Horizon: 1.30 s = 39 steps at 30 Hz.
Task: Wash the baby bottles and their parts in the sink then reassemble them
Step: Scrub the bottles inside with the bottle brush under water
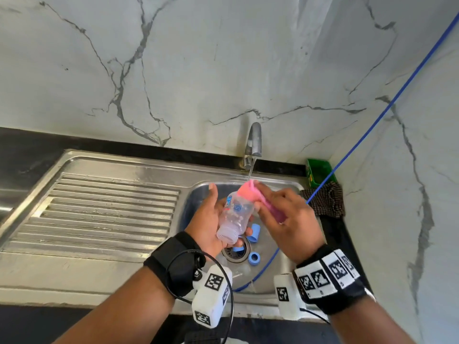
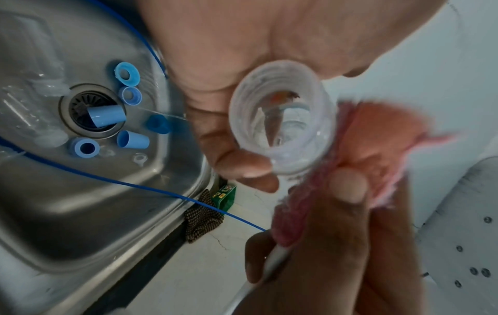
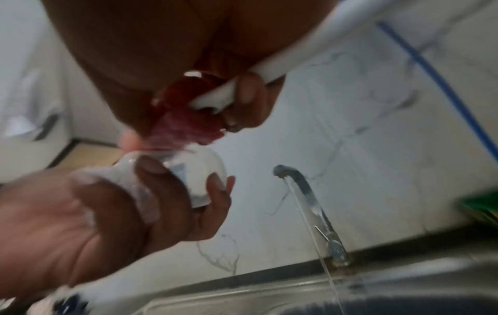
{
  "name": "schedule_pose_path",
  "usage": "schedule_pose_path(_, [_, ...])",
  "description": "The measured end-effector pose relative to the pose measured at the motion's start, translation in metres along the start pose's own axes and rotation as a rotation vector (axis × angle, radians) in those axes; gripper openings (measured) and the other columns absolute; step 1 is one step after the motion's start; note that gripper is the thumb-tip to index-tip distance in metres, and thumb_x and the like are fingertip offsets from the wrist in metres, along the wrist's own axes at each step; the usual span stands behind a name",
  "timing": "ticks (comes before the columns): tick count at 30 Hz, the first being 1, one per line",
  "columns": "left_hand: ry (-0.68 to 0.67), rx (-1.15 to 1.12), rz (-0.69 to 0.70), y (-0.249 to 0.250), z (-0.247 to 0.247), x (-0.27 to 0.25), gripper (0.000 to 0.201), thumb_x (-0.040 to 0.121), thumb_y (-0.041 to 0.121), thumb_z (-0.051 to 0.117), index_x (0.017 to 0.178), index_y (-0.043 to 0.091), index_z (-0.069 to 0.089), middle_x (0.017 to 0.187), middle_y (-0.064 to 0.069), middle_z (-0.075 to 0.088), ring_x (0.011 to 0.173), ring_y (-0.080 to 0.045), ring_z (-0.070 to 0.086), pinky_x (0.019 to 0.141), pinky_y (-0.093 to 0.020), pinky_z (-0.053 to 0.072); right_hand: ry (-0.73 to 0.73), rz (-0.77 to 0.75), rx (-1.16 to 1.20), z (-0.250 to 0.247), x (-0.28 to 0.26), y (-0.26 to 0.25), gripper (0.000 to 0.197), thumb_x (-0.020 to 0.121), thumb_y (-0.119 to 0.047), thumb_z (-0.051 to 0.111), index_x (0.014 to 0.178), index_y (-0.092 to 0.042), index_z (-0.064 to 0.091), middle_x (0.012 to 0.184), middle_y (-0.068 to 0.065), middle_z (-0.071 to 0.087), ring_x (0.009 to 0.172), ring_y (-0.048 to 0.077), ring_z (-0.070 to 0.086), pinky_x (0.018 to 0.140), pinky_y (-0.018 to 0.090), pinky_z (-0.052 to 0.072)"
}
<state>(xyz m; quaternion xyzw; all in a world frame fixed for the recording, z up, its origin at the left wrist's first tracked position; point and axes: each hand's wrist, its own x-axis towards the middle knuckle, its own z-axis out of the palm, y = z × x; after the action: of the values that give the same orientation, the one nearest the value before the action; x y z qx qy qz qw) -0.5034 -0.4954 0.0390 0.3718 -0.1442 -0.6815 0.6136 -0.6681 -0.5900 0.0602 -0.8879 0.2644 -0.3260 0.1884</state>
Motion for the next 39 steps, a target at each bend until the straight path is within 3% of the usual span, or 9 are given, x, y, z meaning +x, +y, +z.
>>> schedule_pose_path(5, [-0.084,0.029,-0.005,0.006,-0.003,-0.002,0.099,0.085,0.084,0.01,0.128,0.011,0.062,0.103,-0.018,0.068,0.076,-0.03,0.066,0.056,-0.032,0.048,-0.145,-0.208,-0.093,0.0,-0.002,-0.005,0.042,0.097,-0.048,0.059,0.139,-0.046,0.055,0.096,-0.01,0.053,0.068,-0.004,0.041,0.057,0.029,0.053])
schedule_pose_path(8, [-0.023,0.059,0.005,0.008,-0.005,0.0,0.078,0.096,0.072,0.017,0.136,0.017,0.056,0.104,-0.014,0.069,0.074,-0.03,0.065,0.055,-0.032,0.047,-0.003,-0.051,-0.076,-0.002,0.009,-0.001,0.045,0.096,-0.044,0.06,0.14,-0.042,0.054,0.091,-0.009,0.05,0.068,0.004,0.045,0.06,0.037,0.055])
schedule_pose_path(10, [-0.004,0.031,0.021,0.009,-0.005,0.0,0.059,0.104,0.052,0.026,0.138,0.014,0.056,0.107,-0.016,0.065,0.078,-0.029,0.062,0.056,-0.033,0.048,-0.115,-0.201,-0.096,-0.001,0.004,0.0,0.046,0.095,-0.045,0.062,0.141,-0.045,0.054,0.097,-0.01,0.052,0.071,0.002,0.046,0.058,0.033,0.054])
schedule_pose_path(18, [0.0,-0.118,0.067,-0.006,0.008,0.003,0.038,0.095,0.028,0.047,0.114,0.001,0.066,0.108,-0.02,0.064,0.092,-0.028,0.065,0.075,-0.039,0.055,-0.115,-0.223,-0.068,-0.004,-0.005,0.01,0.045,0.096,-0.044,0.062,0.14,-0.042,0.055,0.096,-0.007,0.056,0.074,0.005,0.049,0.056,0.035,0.054])
schedule_pose_path(22, [0.015,-0.115,0.087,-0.014,0.011,0.013,0.061,0.1,0.058,0.036,0.121,0.007,0.063,0.103,-0.019,0.065,0.085,-0.029,0.064,0.065,-0.034,0.051,0.008,-0.077,-0.041,-0.012,-0.001,0.018,0.046,0.093,-0.042,0.065,0.139,-0.038,0.057,0.091,-0.007,0.053,0.07,0.008,0.051,0.06,0.035,0.054])
schedule_pose_path(26, [-0.03,0.128,0.119,-0.021,0.006,0.022,0.106,0.086,0.084,0.018,0.131,-0.002,0.058,0.124,-0.038,0.059,0.11,-0.041,0.061,0.082,-0.04,0.052,-0.14,-0.224,-0.108,-0.017,-0.007,0.018,0.047,0.092,-0.046,0.065,0.138,-0.048,0.055,0.095,-0.01,0.055,0.072,0.001,0.047,0.056,0.026,0.052])
schedule_pose_path(29, [-0.036,0.224,0.177,-0.025,0.012,0.024,0.098,0.071,0.092,0.039,0.124,0.015,0.067,0.118,-0.02,0.066,0.098,-0.029,0.062,0.078,-0.039,0.049,0.005,-0.011,-0.047,-0.019,-0.001,0.028,0.046,0.093,-0.046,0.062,0.139,-0.045,0.055,0.091,-0.006,0.057,0.075,0.008,0.056,0.067,0.033,0.056])
schedule_pose_path(33, [0.004,0.441,0.323,-0.023,0.008,0.024,0.064,0.066,0.042,0.091,0.12,0.02,0.065,0.103,-0.009,0.067,0.093,-0.02,0.063,0.079,-0.031,0.056,0.095,0.087,0.095,-0.027,-0.001,0.034,0.043,0.094,-0.05,0.059,0.137,-0.046,0.058,0.097,-0.004,0.066,0.09,0.012,0.065,0.082,0.028,0.053])
schedule_pose_path(39, [0.017,0.608,0.407,-0.019,0.001,0.024,0.074,0.067,-0.002,0.089,0.132,0.011,0.054,0.121,-0.013,0.068,0.111,-0.027,0.066,0.095,-0.035,0.055,-0.023,0.015,0.011,-0.023,0.003,0.019,0.042,0.091,-0.042,0.064,0.133,-0.045,0.061,0.093,-0.008,0.058,0.083,0.008,0.059,0.074,0.025,0.051])
